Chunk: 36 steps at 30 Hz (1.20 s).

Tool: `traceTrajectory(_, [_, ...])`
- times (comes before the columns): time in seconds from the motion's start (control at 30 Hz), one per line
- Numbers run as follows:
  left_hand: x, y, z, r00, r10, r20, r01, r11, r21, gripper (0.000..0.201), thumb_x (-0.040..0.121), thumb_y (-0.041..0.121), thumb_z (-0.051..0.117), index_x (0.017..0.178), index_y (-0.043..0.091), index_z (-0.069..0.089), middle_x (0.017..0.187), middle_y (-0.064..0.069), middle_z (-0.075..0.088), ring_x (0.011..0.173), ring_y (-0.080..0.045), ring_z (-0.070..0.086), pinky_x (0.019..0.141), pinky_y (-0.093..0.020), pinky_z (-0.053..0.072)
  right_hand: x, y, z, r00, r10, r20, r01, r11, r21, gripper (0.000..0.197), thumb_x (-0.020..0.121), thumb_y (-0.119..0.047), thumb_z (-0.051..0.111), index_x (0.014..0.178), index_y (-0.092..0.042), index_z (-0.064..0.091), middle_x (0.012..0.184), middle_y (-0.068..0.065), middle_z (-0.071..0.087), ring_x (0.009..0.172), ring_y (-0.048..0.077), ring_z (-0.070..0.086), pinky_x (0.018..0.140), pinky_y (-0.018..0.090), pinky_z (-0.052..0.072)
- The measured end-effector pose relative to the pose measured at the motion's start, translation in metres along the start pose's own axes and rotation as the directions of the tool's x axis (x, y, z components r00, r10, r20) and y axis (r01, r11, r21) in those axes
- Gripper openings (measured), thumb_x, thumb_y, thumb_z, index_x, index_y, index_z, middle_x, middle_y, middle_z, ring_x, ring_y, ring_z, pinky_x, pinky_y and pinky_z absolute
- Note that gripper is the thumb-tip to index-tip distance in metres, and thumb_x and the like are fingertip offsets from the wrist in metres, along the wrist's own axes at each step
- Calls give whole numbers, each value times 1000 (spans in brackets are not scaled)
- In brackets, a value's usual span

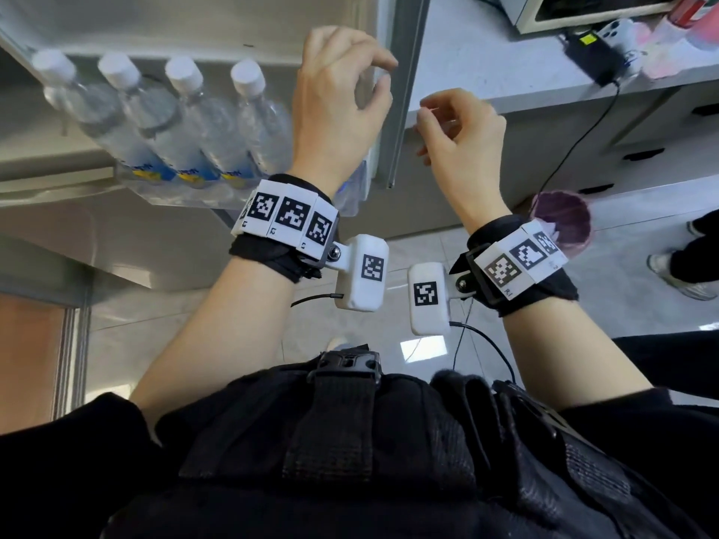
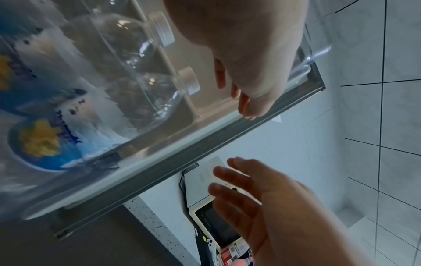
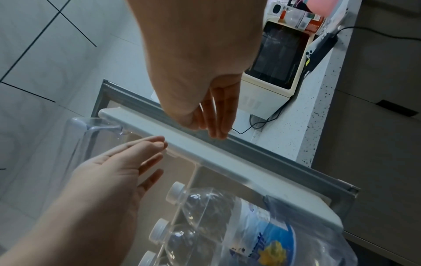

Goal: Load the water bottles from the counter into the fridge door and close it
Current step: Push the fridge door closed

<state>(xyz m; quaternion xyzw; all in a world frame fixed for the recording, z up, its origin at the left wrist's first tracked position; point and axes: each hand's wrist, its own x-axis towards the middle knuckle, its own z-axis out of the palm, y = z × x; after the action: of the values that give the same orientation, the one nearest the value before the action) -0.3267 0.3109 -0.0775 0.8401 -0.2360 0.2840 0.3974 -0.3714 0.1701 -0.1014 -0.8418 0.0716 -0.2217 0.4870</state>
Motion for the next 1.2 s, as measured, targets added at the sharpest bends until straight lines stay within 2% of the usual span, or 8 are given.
traceTrajectory(0.1, [14,4,8,1000,6,20,-6,1000,18,14,83,13,55,89,13,68,94,-3,67,91,-20,57,76,-20,42,18,5,-1,999,45,26,-46,999,13,21,87,-22,54,105,-13,62,80,-15,59,68,21,66,75,45,57])
traceTrajectory(0.3, [51,7,33,989,25,-145,-41,993,-109,14,86,9,54,85,5,67,78,-7,70,60,-14,62,54,-33,53,65,13,7,993,13,117,-13,1000,2,43,96,-17,49,135,-3,39,133,12,54,96,4,52,98,31,48])
traceTrajectory(0.5, [62,0,47,968,27,-249,-60,990,-125,17,89,10,52,90,2,67,62,-8,69,47,-16,64,44,-32,53,110,18,23,939,4,345,-28,998,65,62,97,-31,46,146,-5,18,154,14,28,139,22,35,117,40,31])
traceTrajectory(0.6, [64,-1,47,967,22,-254,-46,995,-89,17,89,9,52,92,2,67,63,-6,70,49,-14,65,45,-32,54,125,22,30,934,-28,356,-7,995,98,65,92,-42,50,140,-6,29,144,16,43,132,25,44,112,47,37])
traceTrajectory(0.73, [61,2,48,961,-23,-277,13,999,-40,17,89,9,51,93,3,67,62,-6,70,48,-14,65,44,-31,53,127,21,24,937,-98,335,31,979,202,35,95,-19,53,126,-7,44,122,6,58,111,14,55,101,23,43])
traceTrajectory(0.9, [45,16,47,924,-81,-375,112,992,61,16,90,12,51,93,7,66,59,-4,69,48,-15,65,44,-34,53,113,23,9,903,-145,405,36,964,265,39,89,-28,57,122,-10,45,123,7,54,110,17,56,96,38,51])
traceTrajectory(1.07, [16,40,37,852,-135,-505,234,962,137,14,89,15,51,91,13,65,59,-5,68,50,-17,65,46,-33,53,88,23,-5,861,-195,469,37,945,325,38,83,-27,67,110,-19,42,113,4,52,98,15,57,80,29,52])
traceTrajectory(1.2, [-19,58,22,798,-174,-577,343,918,198,16,86,12,55,97,5,65,78,-2,70,57,-5,57,54,-18,47,60,19,-9,821,-263,506,63,924,378,43,76,-26,73,105,-19,43,103,-1,54,88,9,55,75,27,52])
